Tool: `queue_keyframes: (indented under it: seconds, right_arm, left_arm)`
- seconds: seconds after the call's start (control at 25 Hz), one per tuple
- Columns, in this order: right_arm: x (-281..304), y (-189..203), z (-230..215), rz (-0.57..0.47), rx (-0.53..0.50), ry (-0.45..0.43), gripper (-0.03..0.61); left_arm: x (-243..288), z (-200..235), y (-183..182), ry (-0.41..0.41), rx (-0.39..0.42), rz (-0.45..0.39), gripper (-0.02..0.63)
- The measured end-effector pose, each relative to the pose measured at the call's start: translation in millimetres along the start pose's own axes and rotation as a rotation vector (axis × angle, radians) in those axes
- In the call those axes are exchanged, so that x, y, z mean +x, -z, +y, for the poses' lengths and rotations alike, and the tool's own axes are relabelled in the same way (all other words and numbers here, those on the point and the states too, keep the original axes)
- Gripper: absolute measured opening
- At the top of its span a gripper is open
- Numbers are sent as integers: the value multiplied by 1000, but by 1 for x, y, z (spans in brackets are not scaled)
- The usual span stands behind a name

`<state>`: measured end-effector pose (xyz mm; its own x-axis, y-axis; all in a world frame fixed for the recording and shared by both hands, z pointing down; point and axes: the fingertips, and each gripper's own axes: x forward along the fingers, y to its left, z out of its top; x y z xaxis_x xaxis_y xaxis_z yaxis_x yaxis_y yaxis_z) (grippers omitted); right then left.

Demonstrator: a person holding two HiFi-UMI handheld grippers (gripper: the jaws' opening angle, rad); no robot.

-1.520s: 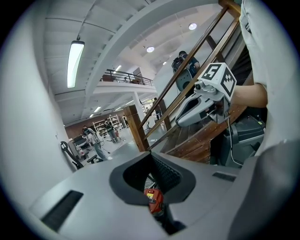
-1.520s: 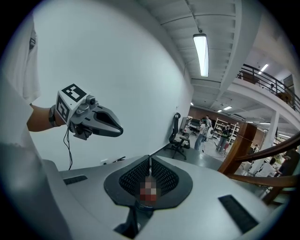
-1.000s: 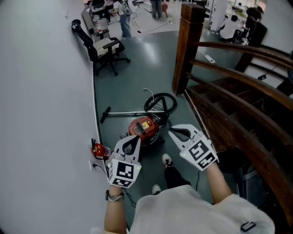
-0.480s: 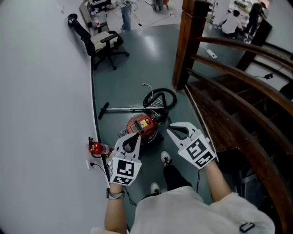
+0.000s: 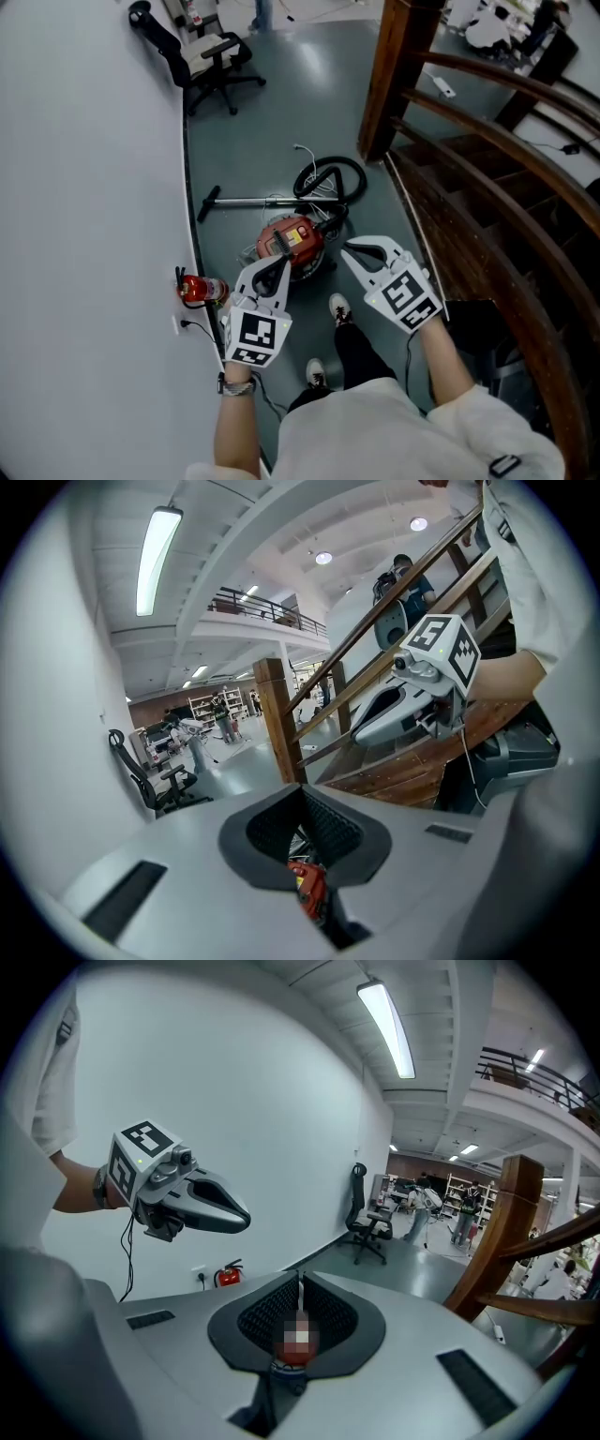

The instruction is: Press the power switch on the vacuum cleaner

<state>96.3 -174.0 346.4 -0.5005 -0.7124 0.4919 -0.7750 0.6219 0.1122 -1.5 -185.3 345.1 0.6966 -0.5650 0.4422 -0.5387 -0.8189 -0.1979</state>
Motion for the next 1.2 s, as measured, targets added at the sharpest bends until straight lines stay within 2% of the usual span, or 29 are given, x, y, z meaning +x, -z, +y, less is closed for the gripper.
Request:
queue_keyframes:
  seconds: [0.56,1.2]
  right_arm:
    - [66,35,-30,28,13,-79,32]
    - [126,68,-45,75,85,-140,32]
  left_arm:
    - [64,17,38,36,-65,56,-2]
    - [98,42,91,11,-162,131,-2]
